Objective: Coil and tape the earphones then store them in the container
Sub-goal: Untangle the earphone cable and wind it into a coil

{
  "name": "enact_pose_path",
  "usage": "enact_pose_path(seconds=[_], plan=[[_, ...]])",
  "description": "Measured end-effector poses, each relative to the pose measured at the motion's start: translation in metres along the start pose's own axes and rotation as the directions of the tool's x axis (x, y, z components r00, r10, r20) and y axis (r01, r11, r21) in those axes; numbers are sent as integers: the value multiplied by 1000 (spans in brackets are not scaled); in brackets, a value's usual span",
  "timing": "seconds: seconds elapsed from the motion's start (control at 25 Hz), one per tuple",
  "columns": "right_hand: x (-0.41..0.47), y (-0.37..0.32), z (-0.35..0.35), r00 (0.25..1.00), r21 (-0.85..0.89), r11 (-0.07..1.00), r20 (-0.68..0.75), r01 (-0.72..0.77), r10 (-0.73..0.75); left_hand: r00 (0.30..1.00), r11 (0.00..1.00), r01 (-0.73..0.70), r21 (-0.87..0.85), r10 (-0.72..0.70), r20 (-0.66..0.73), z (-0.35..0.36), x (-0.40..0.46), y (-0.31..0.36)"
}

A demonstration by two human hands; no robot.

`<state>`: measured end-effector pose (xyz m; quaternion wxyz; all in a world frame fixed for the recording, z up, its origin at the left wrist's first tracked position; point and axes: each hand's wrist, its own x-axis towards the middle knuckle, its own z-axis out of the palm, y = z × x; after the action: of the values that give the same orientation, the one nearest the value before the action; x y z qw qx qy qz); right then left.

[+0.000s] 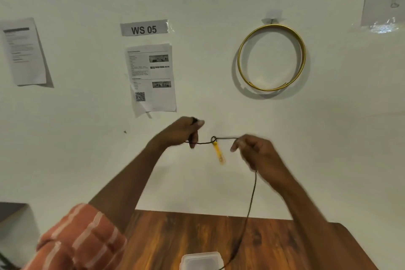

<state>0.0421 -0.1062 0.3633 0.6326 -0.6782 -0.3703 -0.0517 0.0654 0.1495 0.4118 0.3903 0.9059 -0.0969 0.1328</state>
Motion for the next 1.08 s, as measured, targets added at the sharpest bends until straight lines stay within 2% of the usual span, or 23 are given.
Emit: enact_pose_path(seconds=[0.08, 0.16, 0.24, 0.32, 0.36, 0.44, 0.48, 0.52, 0.56, 0.6, 0.64, 0.68, 0.72, 0.76, 0.8, 0.84, 0.92, 1.0, 1.08], plan=[[24, -18, -17, 992, 56, 997, -120, 48, -41, 975, 940, 71, -333, 6, 222, 28, -26, -7], [51, -23, -28, 979, 114, 992, -200, 51, -27, 914, 760, 165, -628, 122, 388, 55, -48, -4], [72, -13, -28, 975, 139, 990, -223, 32, -1, 833, 583, 205, -786, 318, 453, 71, -62, 6], [78, 12, -15, 976, 118, 993, -211, -28, 53, 781, 404, 187, -895, 491, 385, 72, -67, 24], [73, 29, -6, 976, 87, 994, -201, -70, 87, 788, 309, 158, -938, 533, 308, 67, -65, 35], [48, 60, 16, 980, 31, 991, -147, -130, 133, 880, 170, 29, -985, 463, 105, 50, -51, 56], [30, 71, 27, 985, 8, 990, -96, -143, 143, 933, 154, -70, -986, 360, -10, 39, -39, 62], [11, 78, 36, 987, -17, 988, -38, -155, 155, 962, 200, -173, -964, 244, -122, 26, -27, 65], [-7, 81, 43, 987, -40, 987, 20, -158, 159, 963, 312, -262, -913, 141, -228, 15, -15, 64], [-22, 79, 47, 987, -70, 988, 74, -141, 146, 943, 489, -317, -813, 70, -325, 5, -4, 59], [-32, 74, 48, 986, -102, 989, 117, -106, 118, 918, 698, -314, -643, 50, -394, 0, 5, 52], [-36, 65, 44, 988, -131, 989, 131, -68, 86, 911, 874, -253, -416, 70, -407, -2, 9, 42], [-35, 54, 37, 992, -150, 988, 118, -32, 50, 930, 968, -174, -179, 102, -352, 0, 11, 31], [-30, 41, 27, 996, -173, 985, 89, 7, 9, 961, 993, -114, 13, 114, -253, 6, 8, 19], [-22, 27, 15, 998, -205, 977, 49, 58, -49, 987, 991, -82, 105, 95, -126, 14, 2, 10], [-12, 15, 3, 993, -252, 961, 11, 113, -114, 998, 996, -58, 63, 57, 10, 24, -6, 3], [12, -5, -18, 976, -361, 913, -34, 190, -217, 966, 959, 44, -281, 31, 257, 46, -30, -1], [38, -13, -30, 969, -401, 892, -38, 208, -243, 904, 787, 152, -597, 134, 407, 69, -52, 4], [55, -6, -28, 977, -335, 926, -56, 176, -206, 870, 572, 177, -801, 291, 399, 83, -66, 18]])
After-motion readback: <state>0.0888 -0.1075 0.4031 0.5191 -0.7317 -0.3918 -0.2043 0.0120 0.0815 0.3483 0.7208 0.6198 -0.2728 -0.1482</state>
